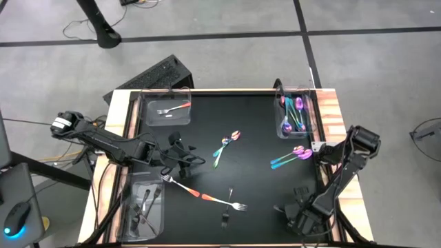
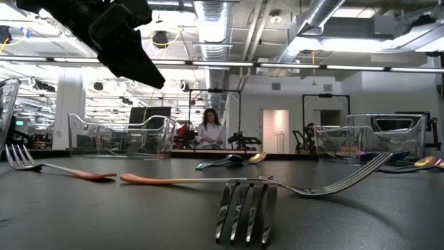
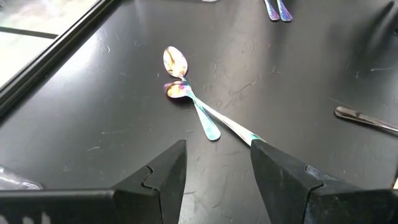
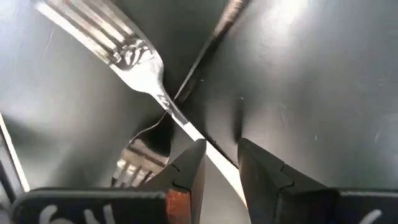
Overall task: Sort silverware by color (type)
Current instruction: Put the orange fork into the top left transparent bin
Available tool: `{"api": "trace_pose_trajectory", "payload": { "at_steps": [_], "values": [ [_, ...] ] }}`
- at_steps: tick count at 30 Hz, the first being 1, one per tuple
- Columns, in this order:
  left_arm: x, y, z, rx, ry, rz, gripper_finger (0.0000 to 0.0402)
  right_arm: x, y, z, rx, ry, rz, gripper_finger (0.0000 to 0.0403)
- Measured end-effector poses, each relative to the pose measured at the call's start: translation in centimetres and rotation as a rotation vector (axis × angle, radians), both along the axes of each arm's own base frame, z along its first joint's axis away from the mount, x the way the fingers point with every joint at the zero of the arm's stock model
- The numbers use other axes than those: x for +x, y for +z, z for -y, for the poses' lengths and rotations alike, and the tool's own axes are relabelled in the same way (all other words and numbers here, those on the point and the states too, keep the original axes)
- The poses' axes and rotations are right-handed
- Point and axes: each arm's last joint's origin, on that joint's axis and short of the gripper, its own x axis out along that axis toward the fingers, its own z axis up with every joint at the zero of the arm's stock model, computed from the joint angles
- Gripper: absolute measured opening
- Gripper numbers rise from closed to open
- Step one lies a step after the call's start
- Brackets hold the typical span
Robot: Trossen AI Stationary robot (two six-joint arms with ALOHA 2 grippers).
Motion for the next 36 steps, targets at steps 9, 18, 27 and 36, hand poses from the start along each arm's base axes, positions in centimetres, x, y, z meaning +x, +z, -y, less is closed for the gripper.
{"api": "trace_pose_trajectory", "payload": {
  "at_steps": [9,18,27,36],
  "values": [
    [0.0,0.0,0.0,0.000,0.000,-0.001,0.0167,-0.2,3.6,2.6,-0.088,-0.154,0.195,0.0113],
    [0.0,0.0,0.0,-0.006,0.006,-0.001,0.0167,-0.3,3.4,3.1,-0.178,-0.132,0.213,0.0113],
    [0.0,-0.1,0.1,-0.024,-0.013,-0.005,0.0167,2.2,2.5,4.9,-0.259,-0.138,0.233,0.0113],
    [-0.3,-0.3,0.5,-0.035,-0.027,-0.035,0.0167,1.6,-0.1,6.3,-0.177,-0.098,0.147,0.0113]
  ]
}}
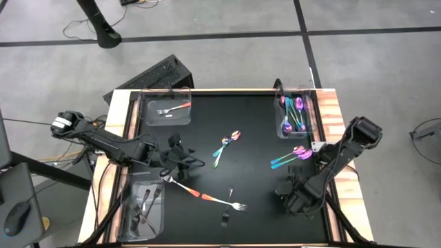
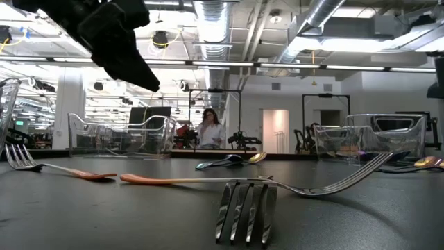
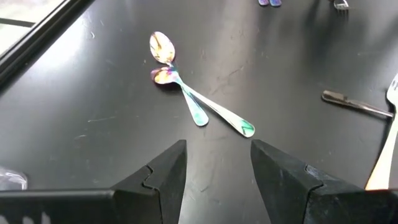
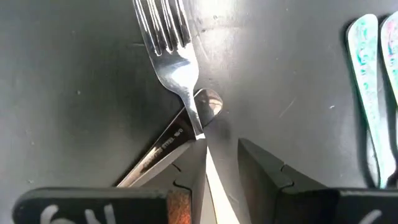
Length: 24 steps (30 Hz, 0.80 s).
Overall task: Sort silverware by color (type)
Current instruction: Put the orange fork into the top left transparent bin
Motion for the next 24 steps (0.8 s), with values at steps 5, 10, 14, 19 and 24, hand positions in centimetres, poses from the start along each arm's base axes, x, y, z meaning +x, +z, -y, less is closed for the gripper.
{"api": "trace_pose_trajectory", "payload": {
  "at_steps": [5,10,14,19,24],
  "values": [
    [0.0,0.0,0.0,-0.001,0.005,-0.003,0.0167,0.0,-0.2,0.2,0.002,0.027,-0.009,0.0111],
    [0.0,0.0,0.0,0.000,0.004,-0.005,0.0167,-0.1,1.0,0.6,0.014,0.007,-0.015,0.0107],
    [0.0,0.0,0.0,0.001,0.004,-0.006,0.0167,-0.3,2.1,0.8,0.054,-0.006,0.023,0.0107],
    [0.0,0.0,0.0,0.005,0.004,-0.006,0.0167,-0.9,2.9,0.8,0.065,0.011,0.036,0.0107],
    [-0.1,-0.1,-0.1,0.010,0.008,-0.011,0.0167,-1.4,2.0,0.8,0.082,0.026,0.039,0.0107]
  ]
}}
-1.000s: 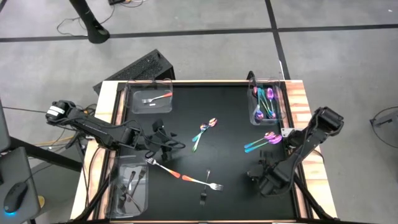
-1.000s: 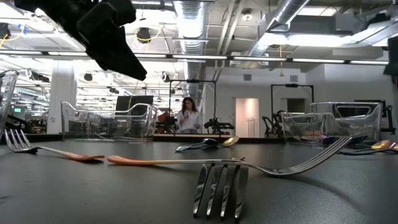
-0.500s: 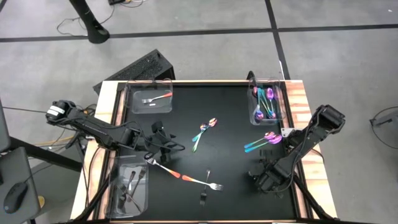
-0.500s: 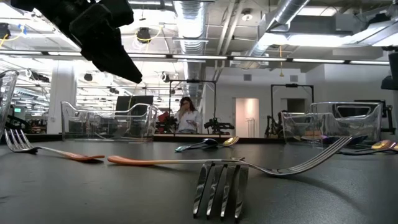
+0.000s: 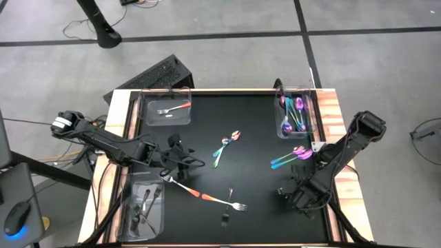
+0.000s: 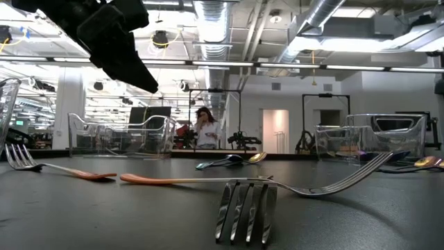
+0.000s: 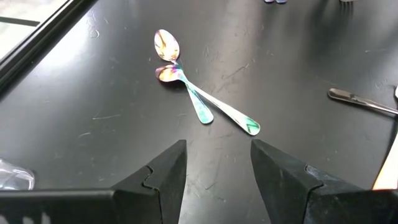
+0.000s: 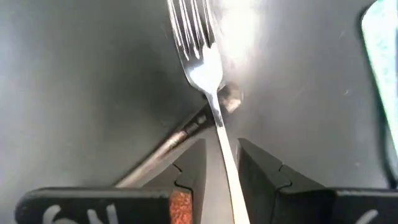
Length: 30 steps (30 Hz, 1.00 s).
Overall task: Sort silverware by color (type)
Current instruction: Put the orange fork into the top left transparent bin
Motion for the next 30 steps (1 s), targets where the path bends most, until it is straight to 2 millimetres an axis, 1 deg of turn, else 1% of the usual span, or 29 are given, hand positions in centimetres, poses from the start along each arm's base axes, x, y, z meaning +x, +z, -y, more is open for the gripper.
{"api": "trace_pose_trajectory", "payload": {
  "at_steps": [4,8,10,12,16,18,21,24,27,30],
  "values": [
    [0.0,0.0,0.0,0.000,0.000,0.000,0.0167,-0.2,-1.5,0.2,0.021,-0.004,0.018,0.0107],
    [0.0,0.0,0.0,0.001,0.001,0.000,0.0167,-0.2,-2.4,0.8,0.040,-0.028,0.035,0.0106],
    [0.0,0.0,0.0,0.001,0.001,0.000,0.0167,-0.1,-2.6,1.0,0.048,-0.030,0.037,0.0099],
    [0.0,0.0,0.0,-0.006,0.006,0.003,0.0167,0.2,-2.6,1.2,0.055,-0.039,0.036,0.0082],
    [0.1,0.1,0.0,-0.023,0.020,0.020,0.0167,0.9,-2.3,1.9,0.082,-0.088,0.047,0.0021],
    [0.4,0.2,0.0,-0.033,0.025,0.053,0.0167,1.2,-1.9,2.4,0.097,-0.124,0.082,0.0012],
    [1.5,0.2,0.2,-0.030,0.006,0.117,0.0167,2.4,-0.9,3.5,0.022,-0.229,0.293,0.0015],
    [3.2,0.0,0.8,-0.026,-0.064,0.210,0.0167,3.8,0.9,4.4,-0.046,-0.316,0.585,0.0009],
    [5.4,-0.7,1.4,-0.038,-0.147,0.329,0.0167,6.0,2.6,5.0,-0.109,-0.397,0.870,0.0005],
    [7.0,-1.6,1.4,-0.052,-0.164,0.425,0.0167,7.8,4.1,5.6,-0.158,-0.399,1.042,0.0005]
  ]
}}
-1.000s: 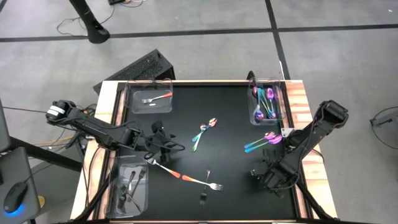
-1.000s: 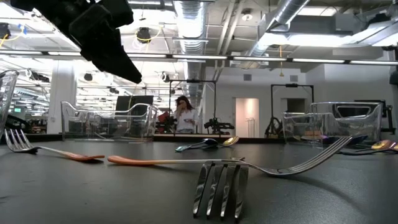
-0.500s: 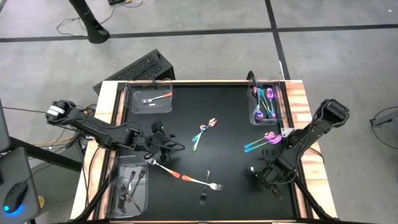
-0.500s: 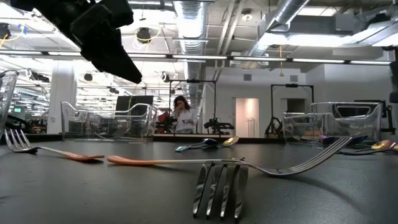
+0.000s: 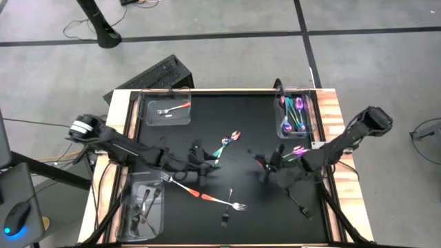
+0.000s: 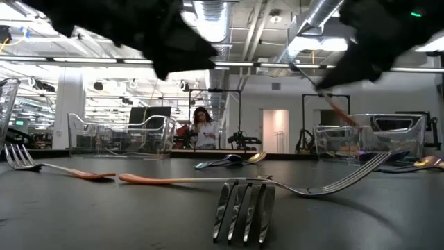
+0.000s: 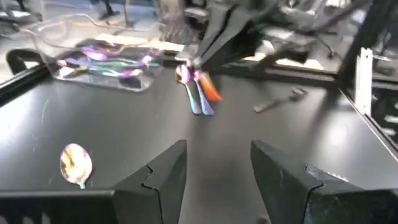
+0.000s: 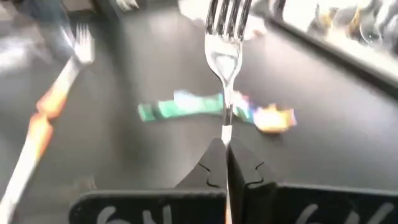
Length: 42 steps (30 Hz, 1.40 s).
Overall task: Sort silverware by color (type)
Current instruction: Put the orange fork into the top left transparent bin
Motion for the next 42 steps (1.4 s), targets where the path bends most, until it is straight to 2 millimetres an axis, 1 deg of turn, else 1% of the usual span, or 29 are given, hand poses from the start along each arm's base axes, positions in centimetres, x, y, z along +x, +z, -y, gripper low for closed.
{"api": "trace_pose_trajectory", "payload": {
  "at_steps": [2,5,7,11,16,18,21,24,27,29,32,35,38,42],
  "values": [
    [0.7,-0.4,-0.2,-0.004,0.015,0.049,0.0167,1.2,0.6,0.2,-0.026,0.015,0.068,0.0005],
    [1.6,-0.3,-0.6,0.017,0.025,0.150,0.0167,2.4,0.8,0.4,-0.089,0.053,0.108,0.0005],
    [2.1,-0.1,-0.9,0.037,0.024,0.210,0.0167,3.4,1.0,0.7,-0.088,0.084,0.151,0.0005],
    [3.0,0.5,-1.5,0.061,-0.037,0.245,0.0167,4.5,0.1,0.9,-0.109,0.140,0.152,0.0005],
    [3.6,1.0,-2.6,0.077,-0.018,0.237,0.0166,5.6,-0.4,1.2,-0.157,0.154,0.186,0.0004],
    [3.7,1.2,-2.9,0.090,-0.009,0.251,0.0158,5.9,-0.5,1.3,-0.163,0.158,0.194,0.0004],
    [3.7,1.2,-3.5,0.080,0.004,0.249,0.0129,6.1,-0.6,1.6,-0.163,0.168,0.199,0.0004],
    [3.8,1.1,-4.0,0.063,-0.014,0.246,0.0088,6.1,-0.5,1.6,-0.191,0.170,0.195,0.0000],
    [3.8,1.1,-4.0,0.061,-0.042,0.242,0.0041,6.1,-0.4,1.6,-0.206,0.175,0.191,0.0000],
    [3.7,1.1,-4.0,0.080,-0.046,0.226,0.0013,6.1,-0.4,1.6,-0.205,0.177,0.193,0.0008],
    [3.3,1.5,-4.1,0.103,-0.027,0.170,0.0004,6.1,-0.4,1.6,-0.200,0.176,0.196,0.0037],
    [2.1,2.2,-4.5,0.136,0.066,0.062,0.0002,6.1,-0.3,1.7,-0.182,0.167,0.209,0.0068],
    [0.2,3.9,-5.1,0.176,0.190,-0.008,0.0001,6.1,-0.3,1.7,-0.182,0.167,0.208,0.0093],
    [-2.9,5.8,-5.9,0.242,0.378,-0.121,0.0001,6.2,-0.3,2.1,-0.166,0.146,0.209,0.0112]
  ]
}}
